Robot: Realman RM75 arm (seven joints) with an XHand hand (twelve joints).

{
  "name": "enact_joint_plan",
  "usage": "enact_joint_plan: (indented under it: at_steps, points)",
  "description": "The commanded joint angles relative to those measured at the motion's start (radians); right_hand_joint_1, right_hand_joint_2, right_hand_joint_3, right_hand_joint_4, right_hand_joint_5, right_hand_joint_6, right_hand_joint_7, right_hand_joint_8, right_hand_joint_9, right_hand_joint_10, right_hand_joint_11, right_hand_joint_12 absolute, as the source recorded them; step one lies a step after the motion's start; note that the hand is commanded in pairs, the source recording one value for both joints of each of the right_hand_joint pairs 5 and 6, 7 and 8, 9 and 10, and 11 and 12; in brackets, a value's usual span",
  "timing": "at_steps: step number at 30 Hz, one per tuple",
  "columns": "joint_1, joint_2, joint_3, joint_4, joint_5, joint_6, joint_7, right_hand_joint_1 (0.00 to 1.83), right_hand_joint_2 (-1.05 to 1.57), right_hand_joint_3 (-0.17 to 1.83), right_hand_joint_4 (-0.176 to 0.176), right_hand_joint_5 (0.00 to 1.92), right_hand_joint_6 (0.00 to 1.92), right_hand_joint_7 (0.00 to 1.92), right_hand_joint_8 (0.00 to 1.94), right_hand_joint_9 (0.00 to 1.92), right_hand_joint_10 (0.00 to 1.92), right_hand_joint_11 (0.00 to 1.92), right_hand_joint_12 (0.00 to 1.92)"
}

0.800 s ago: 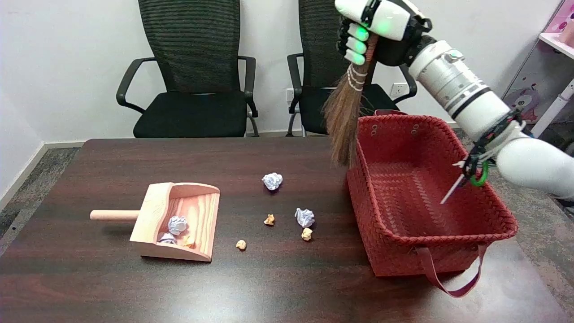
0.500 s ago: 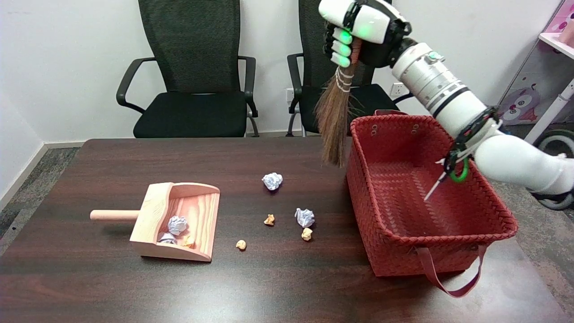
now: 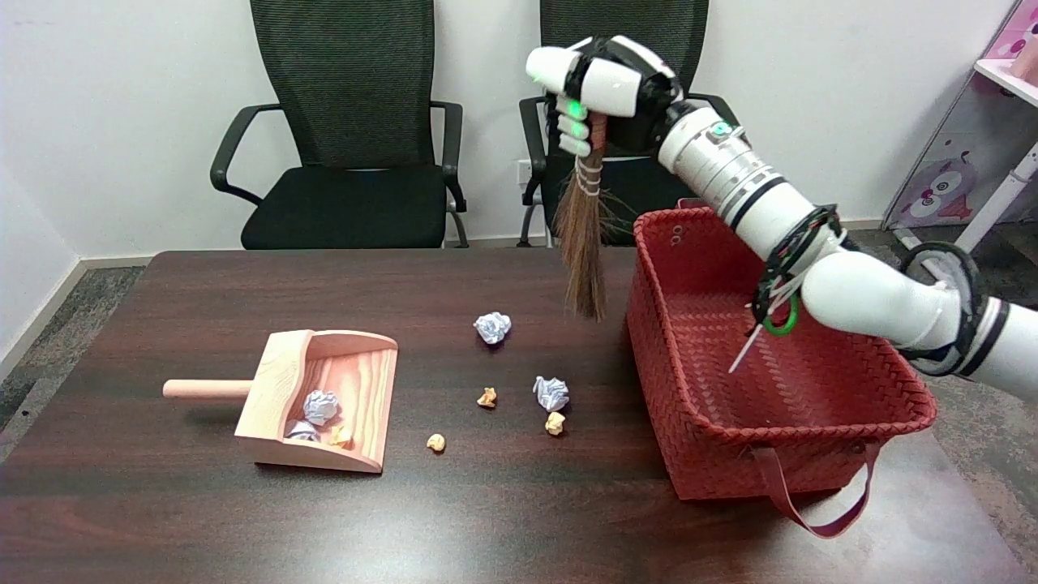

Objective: Sweep the paper ball into the dustpan.

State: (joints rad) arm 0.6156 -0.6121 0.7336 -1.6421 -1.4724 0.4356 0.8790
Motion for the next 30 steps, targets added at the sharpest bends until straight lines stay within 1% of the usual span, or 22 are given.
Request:
enact_joint_plan:
  at_steps: [1, 5, 10, 18, 22, 27, 30]
  points:
    - [0.075, -0.133, -0.111, 0.135, 0.006, -0.076, -0.226, 0.98, 1.57, 1.24, 0.050, 1.92, 1.92, 1.92, 1.92, 1.92, 1.92, 1.92, 1.92]
    - [0.092, -0.172, -0.140, 0.177, 0.000, -0.084, -0.252, 0.99, 1.57, 1.25, 0.050, 1.92, 1.92, 1.92, 1.92, 1.92, 1.92, 1.92, 1.92]
    - [0.142, -0.215, -0.234, 0.229, -0.002, -0.087, -0.264, 0.99, 1.57, 1.25, 0.051, 1.92, 1.92, 1.92, 1.92, 1.92, 1.92, 1.92, 1.92]
    - [0.212, -0.241, -0.341, 0.251, -0.003, -0.087, -0.278, 0.99, 1.57, 1.27, 0.049, 1.92, 1.92, 1.92, 1.92, 1.92, 1.92, 1.92, 1.92]
    - [0.224, -0.255, -0.353, 0.255, -0.003, -0.084, -0.322, 0.99, 1.57, 1.29, 0.050, 1.92, 1.92, 1.92, 1.92, 1.92, 1.92, 1.92, 1.92]
    - [0.239, -0.265, -0.361, 0.252, -0.005, -0.078, -0.432, 0.99, 1.57, 1.29, 0.052, 1.92, 1.92, 1.92, 1.92, 1.92, 1.92, 1.92, 1.92]
    - [0.252, -0.273, -0.373, 0.258, -0.034, -0.078, -0.460, 0.99, 1.57, 1.30, 0.051, 1.92, 1.92, 1.92, 1.92, 1.92, 1.92, 1.92, 1.92]
